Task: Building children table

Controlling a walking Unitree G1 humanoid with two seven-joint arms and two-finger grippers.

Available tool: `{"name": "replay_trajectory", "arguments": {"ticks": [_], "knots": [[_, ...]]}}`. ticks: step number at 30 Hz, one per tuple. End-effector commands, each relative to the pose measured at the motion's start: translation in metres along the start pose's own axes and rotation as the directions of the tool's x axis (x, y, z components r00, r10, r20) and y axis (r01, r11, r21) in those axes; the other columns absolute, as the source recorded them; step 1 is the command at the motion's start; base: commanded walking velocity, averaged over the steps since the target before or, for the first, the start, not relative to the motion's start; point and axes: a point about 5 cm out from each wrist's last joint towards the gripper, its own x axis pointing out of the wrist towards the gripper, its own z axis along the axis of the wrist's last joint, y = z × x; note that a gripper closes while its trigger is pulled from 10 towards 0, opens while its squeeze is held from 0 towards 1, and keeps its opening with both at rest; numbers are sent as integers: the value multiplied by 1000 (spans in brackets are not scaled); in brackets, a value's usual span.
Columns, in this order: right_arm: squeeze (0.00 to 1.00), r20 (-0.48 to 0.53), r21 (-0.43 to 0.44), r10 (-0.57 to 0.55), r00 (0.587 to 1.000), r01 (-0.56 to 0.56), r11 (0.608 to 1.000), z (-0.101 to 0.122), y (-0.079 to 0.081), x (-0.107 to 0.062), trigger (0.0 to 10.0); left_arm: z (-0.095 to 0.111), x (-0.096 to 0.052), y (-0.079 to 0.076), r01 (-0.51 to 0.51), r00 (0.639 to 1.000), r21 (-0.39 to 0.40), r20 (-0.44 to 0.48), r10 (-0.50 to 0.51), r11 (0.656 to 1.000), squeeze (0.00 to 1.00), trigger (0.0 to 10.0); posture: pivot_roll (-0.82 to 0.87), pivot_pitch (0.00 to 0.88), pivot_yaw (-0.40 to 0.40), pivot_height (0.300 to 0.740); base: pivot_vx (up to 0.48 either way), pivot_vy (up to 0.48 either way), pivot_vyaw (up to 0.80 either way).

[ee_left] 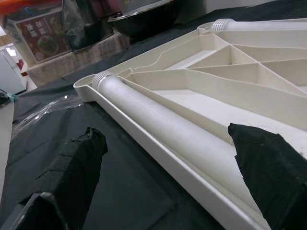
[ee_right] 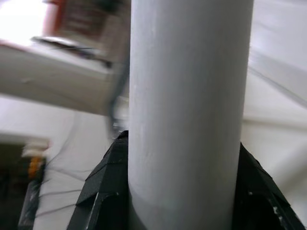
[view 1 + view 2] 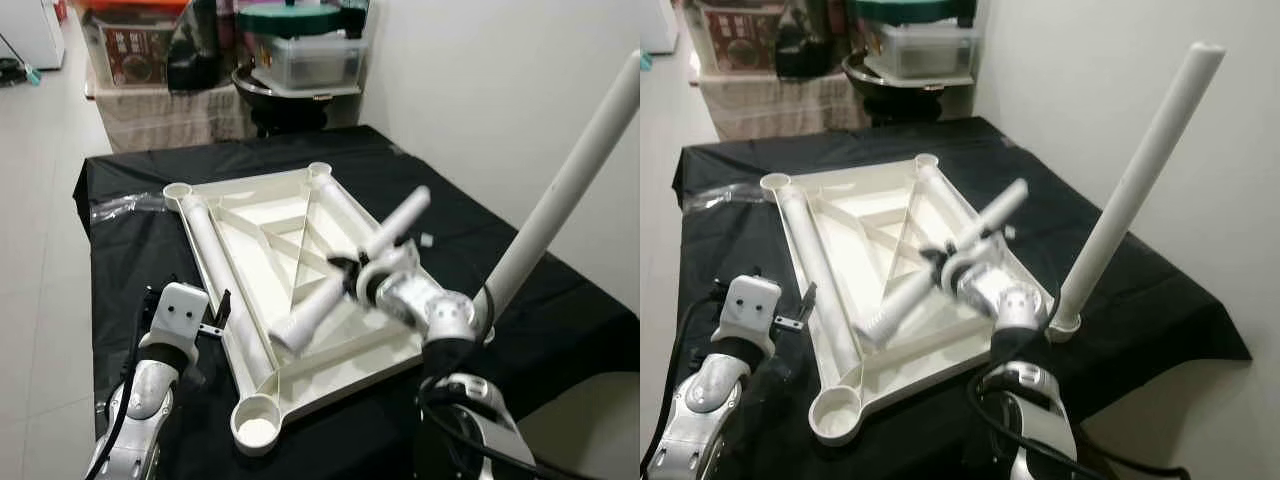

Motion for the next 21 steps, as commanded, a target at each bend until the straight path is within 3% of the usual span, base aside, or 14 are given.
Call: {"name": "replay_trajectory", "arguments": {"ticks": [1, 2, 3, 4, 5, 6, 7, 8, 12, 13, 17, 21], "knots": [[0, -11, -38, 168, 986, -168, 985, -6, 36, -1, 0, -3, 0, -1, 9, 1000, -4, -12, -9, 1000, 0, 10000, 116, 0, -119, 740, 0, 0, 0], [0, 63, -221, 280, 958, -260, 940, 8, 62, -11, 0, -2, 0, -1, 15, 1000, -10, -8, -15, 1000, 0, 10000, 117, 0, -118, 740, 0, 0, 0], [0, 113, -403, 396, 911, -322, 857, 17, 84, -23, 0, -1, -1, -3, 39, 999, -24, 1, -39, 999, 0, 10000, 117, 0, -118, 740, 0, 0, 0], [0, 113, -403, 396, 911, -322, 857, 17, 84, -23, 0, -1, -1, -3, 39, 999, -24, 1, -39, 999, 0, 10000, 117, 0, -118, 740, 0, 0, 0], [0, 151, -579, 466, 872, -304, 756, 21, 96, -32, 0, 1, -3, -6, 73, 997, -37, 10, -72, 997, 0, 10000, 120, 0, -119, 740, 0, 0, 0], [0, 164, -687, 510, 844, -274, 673, 21, 101, -37, 0, 2, -5, -10, 108, 994, -51, 17, -107, 993, 0, 10000, 120, 0, -118, 740, 0, 0, 0], [0, 164, -687, 510, 844, -274, 673, 21, 101, -37, 0, 2, -5, -10, 108, 994, -51, 17, -107, 993, 0, 10000, 120, 0, -118, 740, 0, 0, 0], [0, 168, -732, 528, 832, -253, 632, 20, 102, -39, 0, 2, -6, -13, 130, 991, -59, 20, -129, 990, 0, 10000, 120, 0, -118, 740, 0, 0, 0], [0, 177, -751, 520, 836, -227, 621, 18, 99, -39, 0, 3, -8, -16, 154, 988, -68, 24, -152, 986, 0, 10000, 124, 0, -119, 740, 0, 0, 0], [0, 170, -791, 508, 845, -191, 582, 13, 94, -41, 10000, 3, -10, -19, 166, 986, -78, 20, -165, 983, 0, 10000, 125, 0, -117, 740, 0, 0, 0], [0, 156, -800, 481, 863, -176, 574, 8, 86, -41, 10000, 3, -11, -21, 174, 985, -99, 17, -173, 980, 0, 10000, 126, 0, -115, 740, 0, 0, 0], [0, 136, -807, 425, 895, -149, 572, -1, 67, -43, 10000, 4, -13, -24, 190, 982, -111, 17, -189, 975, 0, 10000, 128, 0, -110, 740, 0, 0, 0]]}}
